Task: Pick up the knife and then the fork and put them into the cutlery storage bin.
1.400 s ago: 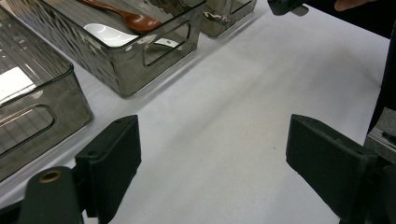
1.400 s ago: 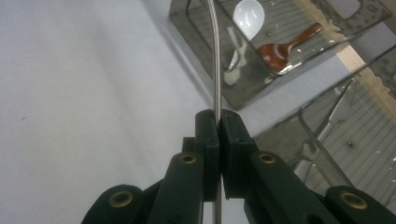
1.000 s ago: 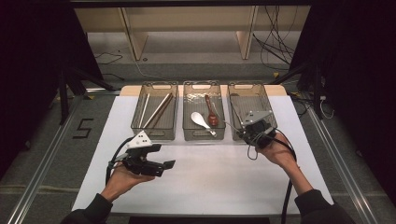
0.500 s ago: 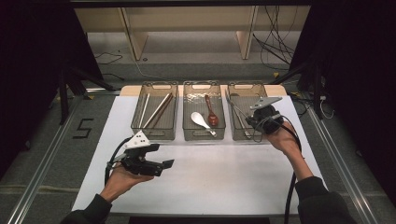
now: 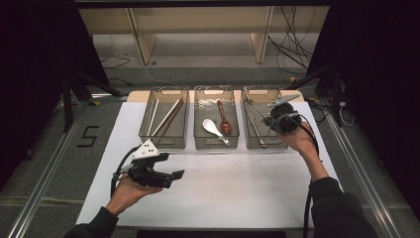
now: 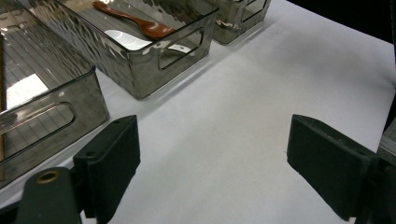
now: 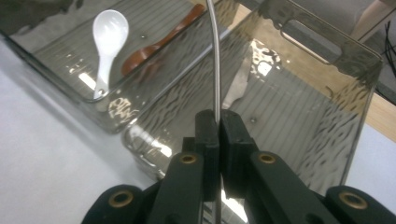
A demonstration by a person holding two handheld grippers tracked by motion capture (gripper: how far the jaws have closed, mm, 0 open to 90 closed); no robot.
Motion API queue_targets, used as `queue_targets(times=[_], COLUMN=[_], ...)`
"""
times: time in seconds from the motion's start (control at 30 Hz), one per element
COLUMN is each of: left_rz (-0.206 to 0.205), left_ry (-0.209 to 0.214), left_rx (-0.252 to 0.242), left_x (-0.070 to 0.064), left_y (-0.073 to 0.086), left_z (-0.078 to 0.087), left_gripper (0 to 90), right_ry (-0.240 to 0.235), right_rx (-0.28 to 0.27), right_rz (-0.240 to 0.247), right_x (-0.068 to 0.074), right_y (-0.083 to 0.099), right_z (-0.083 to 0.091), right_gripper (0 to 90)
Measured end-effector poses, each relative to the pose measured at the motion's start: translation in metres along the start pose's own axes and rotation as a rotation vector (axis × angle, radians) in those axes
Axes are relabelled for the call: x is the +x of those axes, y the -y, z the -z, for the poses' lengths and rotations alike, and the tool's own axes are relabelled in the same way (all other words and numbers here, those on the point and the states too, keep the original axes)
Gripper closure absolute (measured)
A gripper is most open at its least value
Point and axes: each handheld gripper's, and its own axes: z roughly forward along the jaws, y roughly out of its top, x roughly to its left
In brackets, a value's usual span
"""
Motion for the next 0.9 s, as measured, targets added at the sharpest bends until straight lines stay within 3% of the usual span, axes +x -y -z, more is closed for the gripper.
queue_targets(times=[0.7,0.9], left_rz=[0.001,0.002], left_ry=[0.002,0.001], left_rx=[-0.005,-0.003], left_x=[0.001,0.001], left_y=[0.001,0.002], left_z=[-0.002,-0.002], left_gripper=[16.6,16.6], right_ry=[0.019,0.033], right_rx=[0.038,0.072], right_rz=[-0.112,-0.136], right_x=[-0.023,-0.027], right_y=[-0.011,-0.008], right_z=[-0.018,-0.026], right_gripper=[87.4,87.4])
